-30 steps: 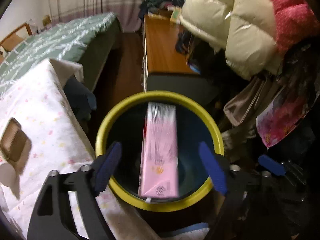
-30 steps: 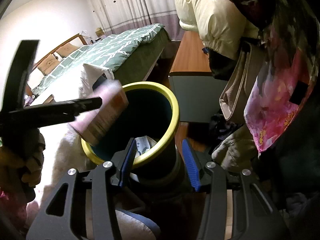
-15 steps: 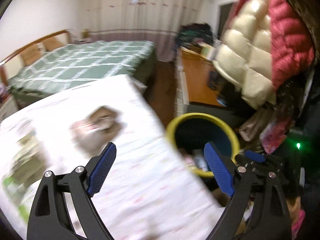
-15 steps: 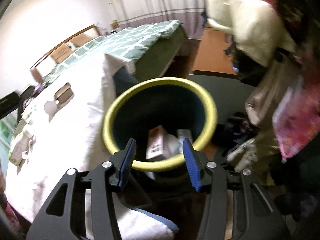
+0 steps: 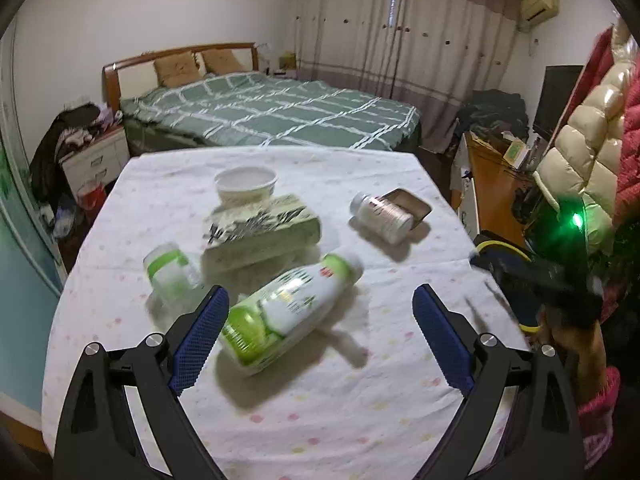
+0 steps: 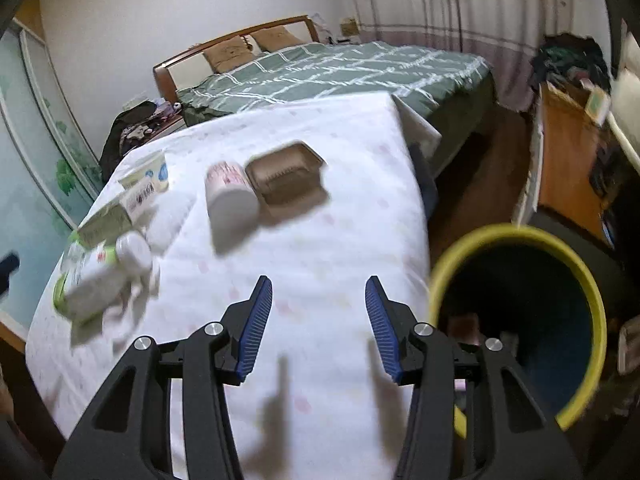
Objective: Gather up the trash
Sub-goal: 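Grasp the white supplement bottle with the right gripper and lift it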
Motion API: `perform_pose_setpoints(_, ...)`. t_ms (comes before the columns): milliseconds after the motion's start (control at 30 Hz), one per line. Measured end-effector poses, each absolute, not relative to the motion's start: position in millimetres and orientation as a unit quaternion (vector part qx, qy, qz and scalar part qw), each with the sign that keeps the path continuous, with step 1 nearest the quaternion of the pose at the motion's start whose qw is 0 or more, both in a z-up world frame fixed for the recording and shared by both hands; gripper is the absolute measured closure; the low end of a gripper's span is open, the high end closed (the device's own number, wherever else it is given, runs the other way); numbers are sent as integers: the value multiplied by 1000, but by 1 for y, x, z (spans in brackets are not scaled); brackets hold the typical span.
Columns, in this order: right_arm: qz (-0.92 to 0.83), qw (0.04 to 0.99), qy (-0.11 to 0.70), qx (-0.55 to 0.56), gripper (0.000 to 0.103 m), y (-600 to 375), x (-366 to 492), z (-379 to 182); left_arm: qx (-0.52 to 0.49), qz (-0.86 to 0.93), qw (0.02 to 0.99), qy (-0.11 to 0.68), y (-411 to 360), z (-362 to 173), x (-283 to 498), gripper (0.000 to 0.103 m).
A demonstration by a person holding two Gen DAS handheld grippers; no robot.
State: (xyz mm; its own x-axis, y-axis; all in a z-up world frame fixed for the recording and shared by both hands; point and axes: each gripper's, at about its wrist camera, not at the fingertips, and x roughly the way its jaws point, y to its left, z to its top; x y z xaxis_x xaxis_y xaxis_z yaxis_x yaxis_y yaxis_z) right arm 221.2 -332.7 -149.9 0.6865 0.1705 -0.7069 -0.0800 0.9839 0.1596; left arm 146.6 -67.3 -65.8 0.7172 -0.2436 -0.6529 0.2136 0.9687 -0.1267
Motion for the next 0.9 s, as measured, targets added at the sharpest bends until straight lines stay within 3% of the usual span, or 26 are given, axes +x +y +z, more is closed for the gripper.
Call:
perform_pose_setpoints(200, 72, 905, 417, 35, 56, -319, 277, -155, -29, -129, 922, 365, -63, -79, 149, 11)
perform_pose_setpoints(900, 182, 876, 447, 20, 49, -258, 316, -173, -49, -120, 915, 381, -54, -95, 160, 11)
